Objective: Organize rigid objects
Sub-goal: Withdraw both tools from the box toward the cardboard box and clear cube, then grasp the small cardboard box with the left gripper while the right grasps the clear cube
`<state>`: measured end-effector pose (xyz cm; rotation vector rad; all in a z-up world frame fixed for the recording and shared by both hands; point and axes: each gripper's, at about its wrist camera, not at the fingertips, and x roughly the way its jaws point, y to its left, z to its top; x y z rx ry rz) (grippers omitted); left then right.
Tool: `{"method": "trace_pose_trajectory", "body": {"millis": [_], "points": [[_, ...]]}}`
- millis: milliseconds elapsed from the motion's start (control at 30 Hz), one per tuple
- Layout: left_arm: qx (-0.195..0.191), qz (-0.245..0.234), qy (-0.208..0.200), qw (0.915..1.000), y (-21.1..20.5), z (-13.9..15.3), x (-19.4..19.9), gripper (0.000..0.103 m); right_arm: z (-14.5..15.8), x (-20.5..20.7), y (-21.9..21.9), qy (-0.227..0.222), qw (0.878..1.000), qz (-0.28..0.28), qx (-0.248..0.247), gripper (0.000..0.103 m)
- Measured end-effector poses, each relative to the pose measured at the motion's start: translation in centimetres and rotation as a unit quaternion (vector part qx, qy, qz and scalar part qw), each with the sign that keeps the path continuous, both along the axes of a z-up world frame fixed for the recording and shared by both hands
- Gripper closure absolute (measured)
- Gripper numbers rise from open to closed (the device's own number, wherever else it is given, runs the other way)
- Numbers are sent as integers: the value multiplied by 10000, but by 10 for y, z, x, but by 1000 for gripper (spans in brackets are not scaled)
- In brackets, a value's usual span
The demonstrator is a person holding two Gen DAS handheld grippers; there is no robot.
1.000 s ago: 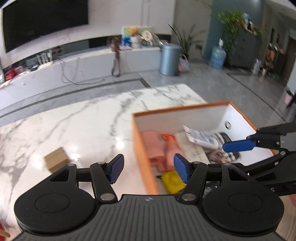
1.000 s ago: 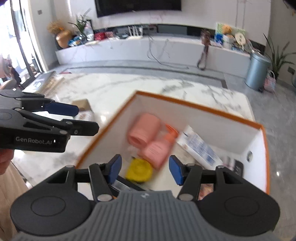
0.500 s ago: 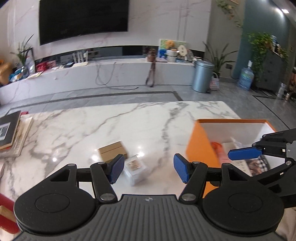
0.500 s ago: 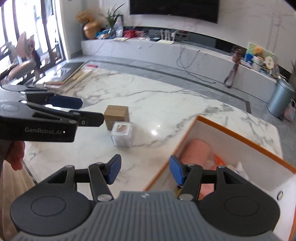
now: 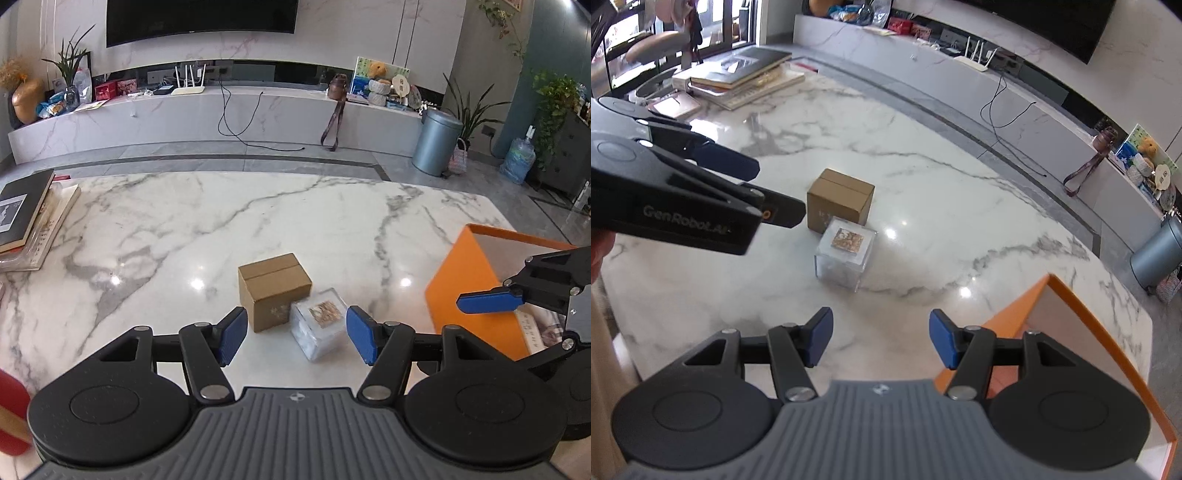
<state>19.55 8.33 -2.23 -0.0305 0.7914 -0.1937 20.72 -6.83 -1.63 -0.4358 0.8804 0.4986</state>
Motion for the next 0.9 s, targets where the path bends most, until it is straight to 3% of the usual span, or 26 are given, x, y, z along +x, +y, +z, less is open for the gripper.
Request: {"method": "trace_pose_trajectory", "body": {"millis": [233,567,800,900], "points": [[98,71,91,9999,6,-10,32,25,-19,31,25,521,9977,-116,414,37],[-96,380,412,9984,3,-33,67,22,-45,74,46,905,9911,-559,801,38],[-65,421,477,9980,-4,-43,77,20,-55,91,51,1115,9888,-618,776,43],[19,386,515,9979,-7,-47,80,20,-58,95,49,1189,9875,-644,808,50]]}}
